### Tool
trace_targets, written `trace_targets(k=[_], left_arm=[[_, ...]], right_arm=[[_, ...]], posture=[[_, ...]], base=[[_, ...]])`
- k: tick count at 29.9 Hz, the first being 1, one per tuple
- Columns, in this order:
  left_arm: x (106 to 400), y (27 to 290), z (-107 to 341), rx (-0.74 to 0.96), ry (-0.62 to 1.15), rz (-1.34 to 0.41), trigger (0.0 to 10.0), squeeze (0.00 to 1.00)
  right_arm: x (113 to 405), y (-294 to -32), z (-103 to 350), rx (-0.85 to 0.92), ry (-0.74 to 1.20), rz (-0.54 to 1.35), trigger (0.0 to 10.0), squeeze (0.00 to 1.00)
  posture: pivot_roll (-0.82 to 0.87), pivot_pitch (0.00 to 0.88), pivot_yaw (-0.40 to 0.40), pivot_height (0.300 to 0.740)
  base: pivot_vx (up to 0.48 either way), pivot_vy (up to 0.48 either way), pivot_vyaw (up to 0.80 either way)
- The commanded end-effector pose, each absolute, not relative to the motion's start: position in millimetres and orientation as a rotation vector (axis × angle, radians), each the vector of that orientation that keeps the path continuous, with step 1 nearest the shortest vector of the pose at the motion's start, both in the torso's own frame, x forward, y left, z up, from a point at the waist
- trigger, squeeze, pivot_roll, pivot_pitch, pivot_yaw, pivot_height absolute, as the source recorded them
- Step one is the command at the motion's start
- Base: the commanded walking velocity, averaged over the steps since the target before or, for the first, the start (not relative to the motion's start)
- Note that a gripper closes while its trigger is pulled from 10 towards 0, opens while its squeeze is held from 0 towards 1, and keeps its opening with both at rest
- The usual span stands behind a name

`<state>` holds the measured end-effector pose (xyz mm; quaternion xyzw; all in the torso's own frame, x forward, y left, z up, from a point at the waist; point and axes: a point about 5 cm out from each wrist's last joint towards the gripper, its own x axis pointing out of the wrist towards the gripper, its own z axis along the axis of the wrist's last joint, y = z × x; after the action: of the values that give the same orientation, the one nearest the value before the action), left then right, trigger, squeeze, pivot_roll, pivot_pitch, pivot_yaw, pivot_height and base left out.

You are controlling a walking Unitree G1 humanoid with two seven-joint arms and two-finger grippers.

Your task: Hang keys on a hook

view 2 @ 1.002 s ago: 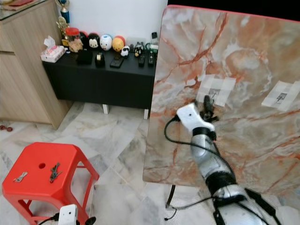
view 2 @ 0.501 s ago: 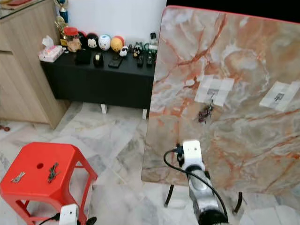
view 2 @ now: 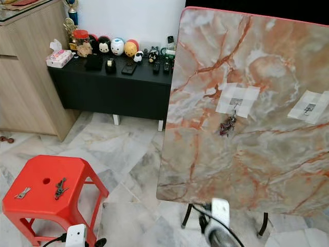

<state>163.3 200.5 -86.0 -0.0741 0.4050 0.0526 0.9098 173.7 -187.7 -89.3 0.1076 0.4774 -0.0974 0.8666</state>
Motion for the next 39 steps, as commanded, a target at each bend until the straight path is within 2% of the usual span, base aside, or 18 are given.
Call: trace_targets(k=[1, 10, 11, 17, 23, 25, 26, 28, 32, 39], left_arm=[[158.5, 196.8, -89.6, -0.136, 0.879, 0.089, 10.0, 0.00], [156.7, 198.0, -90.5, -0.128, 0.895, 0.082, 10.0, 0.00], [157.5, 199.4, -90.0, -0.117, 0.898, 0.075, 10.0, 0.00], [160.0, 212.2, -87.0, -0.073, 0.902, 0.070, 10.0, 0.00], [165.3, 219.9, -83.3, -0.043, 0.896, 0.056, 10.0, 0.00], [166.6, 219.5, -82.8, -0.043, 0.891, 0.052, 10.0, 0.00], [167.6, 218.1, -82.7, -0.042, 0.892, 0.047, 10.0, 0.00], [167.9, 217.3, -82.8, -0.044, 0.892, 0.045, 10.0, 0.00], [166.2, 215.1, -84.4, -0.072, 0.901, 0.067, 10.0, 0.00], [160.4, 211.0, -87.9, -0.086, 0.927, 0.062, 10.0, 0.00]], right_arm=[[171.0, -197.3, -89.5, 0.235, 1.011, -0.266, 10.0, 0.00], [166.6, -188.6, -92.7, 0.230, 1.033, -0.243, 10.0, 0.00], [172.2, -188.4, -90.3, 0.280, 1.007, -0.281, 10.0, 0.00], [184.0, -176.2, -86.0, 0.307, 0.963, -0.254, 10.0, 0.00], [181.1, -171.1, -87.8, 0.304, 0.976, -0.265, 10.0, 0.00], [183.1, -170.5, -87.0, 0.297, 0.976, -0.260, 10.0, 0.00], [195.1, -167.0, -81.6, 0.281, 0.967, -0.234, 10.0, 0.00], [200.8, -165.4, -79.0, 0.268, 0.963, -0.220, 10.0, 0.00], [201.1, -165.9, -78.8, 0.265, 0.967, -0.230, 10.0, 0.00], [198.8, -166.5, -79.9, 0.219, 0.972, -0.182, 10.0, 0.00]], posture=[[0.07, 0.000, -0.119, 0.740], [0.07, 0.000, -0.103, 0.740], [0.10, 0.000, -0.084, 0.740], [0.09, 0.000, -0.039, 0.740], [0.07, 0.000, -0.009, 0.740], [0.07, 0.000, -0.009, 0.740], [0.06, 0.000, -0.014, 0.740], [0.06, 0.000, -0.017, 0.740], [0.07, 0.000, -0.032, 0.740], [0.07, 0.000, -0.045, 0.740]], base=[[0.000, 0.000, 0.00], [0.000, 0.000, 0.00], [0.000, 0.000, 0.00], [0.000, 0.000, 0.00], [0.000, 0.000, 0.00], [0.000, 0.000, 0.00], [0.000, 0.000, 0.00], [0.000, 0.000, 0.00], [0.000, 0.000, 0.00], [0.000, 0.351, 0.00]])
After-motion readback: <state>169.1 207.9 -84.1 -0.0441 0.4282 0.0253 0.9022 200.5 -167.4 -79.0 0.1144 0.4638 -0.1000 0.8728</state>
